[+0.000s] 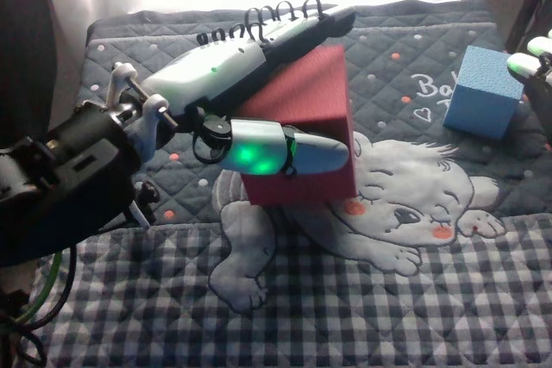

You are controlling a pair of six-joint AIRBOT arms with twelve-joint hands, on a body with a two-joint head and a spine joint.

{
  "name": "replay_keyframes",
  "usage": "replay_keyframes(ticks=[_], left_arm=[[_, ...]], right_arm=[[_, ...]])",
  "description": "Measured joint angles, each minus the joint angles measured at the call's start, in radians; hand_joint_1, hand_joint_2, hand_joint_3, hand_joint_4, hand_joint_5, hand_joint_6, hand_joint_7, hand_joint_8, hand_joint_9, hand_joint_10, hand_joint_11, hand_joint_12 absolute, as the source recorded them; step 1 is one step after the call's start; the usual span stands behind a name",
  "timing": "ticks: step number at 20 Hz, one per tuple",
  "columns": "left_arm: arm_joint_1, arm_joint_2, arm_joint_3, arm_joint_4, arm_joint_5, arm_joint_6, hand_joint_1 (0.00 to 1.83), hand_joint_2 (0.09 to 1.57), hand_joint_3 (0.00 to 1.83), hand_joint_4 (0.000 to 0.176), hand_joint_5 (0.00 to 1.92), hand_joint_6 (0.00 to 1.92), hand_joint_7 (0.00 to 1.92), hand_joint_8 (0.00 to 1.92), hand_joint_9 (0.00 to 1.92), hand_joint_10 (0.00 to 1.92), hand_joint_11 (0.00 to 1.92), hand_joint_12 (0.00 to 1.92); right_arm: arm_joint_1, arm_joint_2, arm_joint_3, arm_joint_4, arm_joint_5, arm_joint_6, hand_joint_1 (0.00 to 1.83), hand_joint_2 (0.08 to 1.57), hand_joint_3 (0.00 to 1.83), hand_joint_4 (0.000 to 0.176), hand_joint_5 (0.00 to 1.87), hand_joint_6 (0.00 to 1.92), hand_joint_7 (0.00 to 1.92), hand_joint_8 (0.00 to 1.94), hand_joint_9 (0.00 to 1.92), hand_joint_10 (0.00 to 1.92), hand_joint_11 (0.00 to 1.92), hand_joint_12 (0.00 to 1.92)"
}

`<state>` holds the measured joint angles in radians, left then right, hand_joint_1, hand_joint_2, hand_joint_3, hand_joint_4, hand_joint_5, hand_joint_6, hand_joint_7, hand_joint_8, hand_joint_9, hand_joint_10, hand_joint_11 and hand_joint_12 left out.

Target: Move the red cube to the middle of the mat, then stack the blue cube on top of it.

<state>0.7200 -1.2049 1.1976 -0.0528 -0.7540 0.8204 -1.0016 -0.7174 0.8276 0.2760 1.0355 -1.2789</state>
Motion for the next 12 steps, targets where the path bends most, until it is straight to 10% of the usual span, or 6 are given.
replay_keyframes(ticks=[1,2,4,7,9,12], left_arm=[[0.019,0.013,-0.012,0.005,-0.035,-0.022,0.53,0.92,0.0,0.176,0.0,0.0,0.0,0.0,0.0,0.0,0.0,0.0],[0.037,0.038,-0.035,0.005,-0.063,-0.026,0.53,0.94,0.0,0.176,0.0,0.0,0.0,0.0,0.0,0.0,0.0,0.0],[0.061,0.082,-0.064,-0.001,-0.113,-0.027,0.5,0.95,0.0,0.176,0.0,0.0,0.0,0.0,0.0,0.0,0.0,0.0],[0.101,0.162,-0.125,-0.062,-0.24,0.028,0.48,0.95,0.0,0.166,0.0,0.0,0.0,0.0,0.0,0.0,0.0,0.0],[0.151,0.208,-0.175,-0.1,-0.317,0.079,0.56,1.0,0.01,0.125,0.0,0.0,0.0,0.0,0.0,0.0,0.0,0.0],[0.214,0.249,-0.209,-0.147,-0.406,0.089,0.59,1.01,0.01,0.15,0.0,0.0,0.0,0.0,0.0,0.0,0.0,0.0]], right_arm=[[0.0,0.0,0.007,-0.007,0.0,0.024,0.58,1.24,0.0,0.046,0.0,0.0,0.0,0.0,0.0,0.0,0.0,0.82],[0.0,0.0,0.019,-0.007,-0.001,0.058,0.63,1.22,0.0,0.024,0.0,0.0,0.0,0.0,0.0,0.0,0.0,0.3],[0.0,0.0,0.047,-0.009,0.0,0.132,0.69,1.2,0.0,0.0,0.0,0.0,0.0,0.0,0.0,0.0,0.0,0.02],[0.028,0.0,0.077,-0.008,-0.011,0.188,0.74,1.18,0.0,0.0,0.0,0.0,0.0,0.0,0.0,0.0,0.0,0.0],[0.072,-0.008,0.101,-0.015,-0.011,0.219,0.75,1.19,0.0,0.0,0.0,0.0,0.0,0.0,0.0,0.0,0.0,0.0],[0.168,-0.087,0.211,-0.045,-0.073,0.387,0.81,1.16,0.0,0.0,0.0,0.0,0.0,0.0,0.0,0.0,0.04,0.02]])
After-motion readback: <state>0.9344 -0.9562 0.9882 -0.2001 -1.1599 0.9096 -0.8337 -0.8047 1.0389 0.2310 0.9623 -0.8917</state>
